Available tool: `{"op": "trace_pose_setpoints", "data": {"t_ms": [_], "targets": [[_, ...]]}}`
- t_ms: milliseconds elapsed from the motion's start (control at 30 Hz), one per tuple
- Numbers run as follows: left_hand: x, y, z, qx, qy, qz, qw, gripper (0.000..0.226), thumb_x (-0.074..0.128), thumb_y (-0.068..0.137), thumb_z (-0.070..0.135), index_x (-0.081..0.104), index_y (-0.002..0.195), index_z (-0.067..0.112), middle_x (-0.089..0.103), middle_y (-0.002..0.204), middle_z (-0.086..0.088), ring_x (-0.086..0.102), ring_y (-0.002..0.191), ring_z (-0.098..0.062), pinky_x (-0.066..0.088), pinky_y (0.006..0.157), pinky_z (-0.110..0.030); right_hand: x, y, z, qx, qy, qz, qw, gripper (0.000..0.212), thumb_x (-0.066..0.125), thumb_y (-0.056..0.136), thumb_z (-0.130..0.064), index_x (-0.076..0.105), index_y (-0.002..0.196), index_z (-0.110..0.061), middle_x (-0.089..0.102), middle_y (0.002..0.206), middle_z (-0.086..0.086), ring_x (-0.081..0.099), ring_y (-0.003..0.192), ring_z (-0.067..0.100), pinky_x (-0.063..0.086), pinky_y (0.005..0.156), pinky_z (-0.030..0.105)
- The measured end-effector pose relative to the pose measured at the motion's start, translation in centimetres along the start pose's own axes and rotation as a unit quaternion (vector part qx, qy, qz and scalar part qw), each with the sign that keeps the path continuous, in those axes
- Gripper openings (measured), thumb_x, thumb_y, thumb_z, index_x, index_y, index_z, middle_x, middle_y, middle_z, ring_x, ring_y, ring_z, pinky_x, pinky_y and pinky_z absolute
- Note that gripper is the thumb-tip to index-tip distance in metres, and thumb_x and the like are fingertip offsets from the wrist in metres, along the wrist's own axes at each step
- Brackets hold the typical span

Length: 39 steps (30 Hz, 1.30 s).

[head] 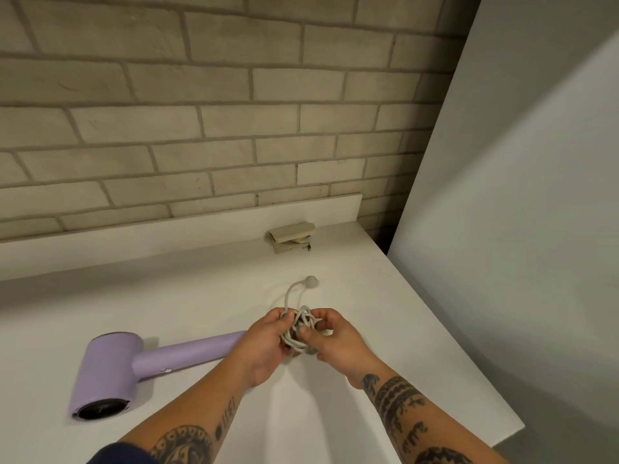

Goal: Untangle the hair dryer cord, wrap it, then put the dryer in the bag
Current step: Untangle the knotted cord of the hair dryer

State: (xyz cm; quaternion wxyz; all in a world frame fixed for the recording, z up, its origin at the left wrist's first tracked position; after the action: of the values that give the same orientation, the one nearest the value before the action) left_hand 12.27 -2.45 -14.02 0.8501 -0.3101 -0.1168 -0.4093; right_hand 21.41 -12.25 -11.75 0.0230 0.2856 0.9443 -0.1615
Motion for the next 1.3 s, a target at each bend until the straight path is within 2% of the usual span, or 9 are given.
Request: {"op": "trace_pose_setpoints", "data": {"t_ms": [100, 367, 467, 567, 667, 800, 900, 1100, 1300], "targets": [[-0.4, -0.7, -0.2, -0.028, -0.029, -0.018, 0.999, 0.027, 0.040, 0.110, 0.014, 0.055, 0.124, -0.002, 0.070, 0.122, -0.025, 0.073, 0.100, -0.033, 0.060, 0.078, -0.043, 1.2, -0.5, 0.6, -0.005, 0.006, 0.025, 1.000, 0.029, 0.069, 0.094, -0.029, 0.056, 0.119, -0.025, 0.067, 0.110, -0.006, 0.069, 0.096, 0.017, 0.057, 0.079, 0.037], [-2.0, -1.9, 1.3, -0.050, 0.056, -0.042, 0.996, 0.026, 0.050, 0.107, 0.024, 0.063, 0.125, 0.013, 0.073, 0.120, -0.018, 0.072, 0.102, -0.033, 0.056, 0.099, -0.053, 2.4, -1.5, -0.3, -0.027, 0.038, 0.067, 0.997, 0.028, 0.071, 0.092, -0.013, 0.060, 0.117, -0.020, 0.069, 0.112, -0.001, 0.075, 0.094, 0.024, 0.061, 0.088, 0.045], [-2.4, -2.2, 1.6, -0.046, 0.063, -0.074, 0.994, 0.024, 0.060, 0.101, 0.011, 0.061, 0.124, 0.004, 0.072, 0.115, -0.023, 0.072, 0.103, -0.036, 0.056, 0.098, -0.055, 2.7, -1.7, -0.9, -0.036, 0.013, 0.073, 0.997, 0.035, 0.075, 0.089, -0.014, 0.061, 0.121, -0.022, 0.075, 0.106, 0.003, 0.076, 0.088, 0.021, 0.062, 0.082, 0.035], [-2.7, -2.0, 1.9, -0.013, 0.091, -0.066, 0.994, 0.022, 0.061, 0.098, 0.001, 0.062, 0.120, 0.000, 0.074, 0.109, -0.021, 0.074, 0.097, -0.032, 0.062, 0.085, -0.042, 2.8, -2.3, -1.2, -0.045, -0.038, 0.103, 0.993, 0.043, 0.076, 0.089, -0.020, 0.058, 0.127, -0.025, 0.072, 0.112, 0.003, 0.074, 0.081, 0.011, 0.054, 0.067, 0.016], [-2.9, -1.6, 2.3, 0.024, 0.123, -0.024, 0.992, 0.016, 0.064, 0.097, 0.002, 0.066, 0.113, 0.001, 0.076, 0.104, -0.019, 0.074, 0.088, -0.026, 0.061, 0.079, -0.034, 2.6, -2.8, -1.9, -0.112, -0.185, 0.180, 0.960, 0.037, 0.076, 0.087, -0.021, 0.058, 0.117, -0.033, 0.047, 0.133, -0.019, 0.059, 0.108, 0.002, 0.051, 0.088, 0.020], [-2.9, -1.1, 2.5, 0.039, 0.145, 0.005, 0.989, 0.013, 0.068, 0.095, 0.005, 0.070, 0.108, 0.006, 0.078, 0.097, -0.014, 0.072, 0.082, -0.021, 0.058, 0.077, -0.032, 3.3, -3.0, -3.2, -0.184, -0.367, 0.205, 0.889, 0.012, 0.073, 0.088, -0.031, 0.073, 0.100, -0.027, 0.044, 0.146, -0.011, 0.036, 0.130, 0.006, 0.031, 0.097, 0.009], [-2.6, -0.8, 2.7, 0.041, 0.131, -0.006, 0.991, 0.013, 0.067, 0.095, 0.002, 0.069, 0.108, 0.005, 0.078, 0.095, -0.011, 0.072, 0.082, -0.020, 0.056, 0.081, -0.033, 3.3, -2.7, -3.7, -0.167, -0.412, 0.208, 0.871, 0.023, 0.065, 0.094, -0.036, 0.075, 0.112, -0.027, 0.040, 0.156, -0.005, 0.035, 0.141, 0.016, 0.040, 0.107, 0.028], [-2.8, -0.7, 3.4, 0.039, 0.186, -0.016, 0.982, 0.017, 0.068, 0.094, 0.004, 0.067, 0.110, 0.007, 0.076, 0.088, -0.003, 0.066, 0.071, -0.012, 0.049, 0.063, -0.023, 3.2, -1.5, -3.3, -0.144, -0.374, 0.181, 0.898, 0.019, 0.058, 0.099, -0.026, 0.075, 0.106, -0.018, 0.048, 0.149, -0.002, 0.042, 0.135, 0.019, 0.038, 0.106, 0.025], [-3.3, -0.8, 3.6, 0.041, 0.349, -0.007, 0.936, 0.016, 0.059, 0.101, 0.034, 0.069, 0.105, 0.022, 0.074, 0.093, 0.000, 0.062, 0.079, -0.015, 0.047, 0.073, -0.031, 3.4, -1.1, -3.0, -0.142, -0.324, 0.161, 0.922, 0.011, 0.058, 0.098, -0.016, 0.069, 0.097, -0.014, 0.048, 0.141, -0.004, 0.054, 0.113, 0.007, 0.035, 0.089, 0.005]]}}
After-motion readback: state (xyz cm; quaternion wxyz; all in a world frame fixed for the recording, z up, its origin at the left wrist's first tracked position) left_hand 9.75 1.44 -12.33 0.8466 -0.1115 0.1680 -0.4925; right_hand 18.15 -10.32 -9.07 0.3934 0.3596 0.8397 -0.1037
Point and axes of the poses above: each hand's wrist, its own y-axis towards the middle knuckle, its own x-axis out of the palm, z = x × y, the point moved 7 cm from there along y, towards the middle knuckle
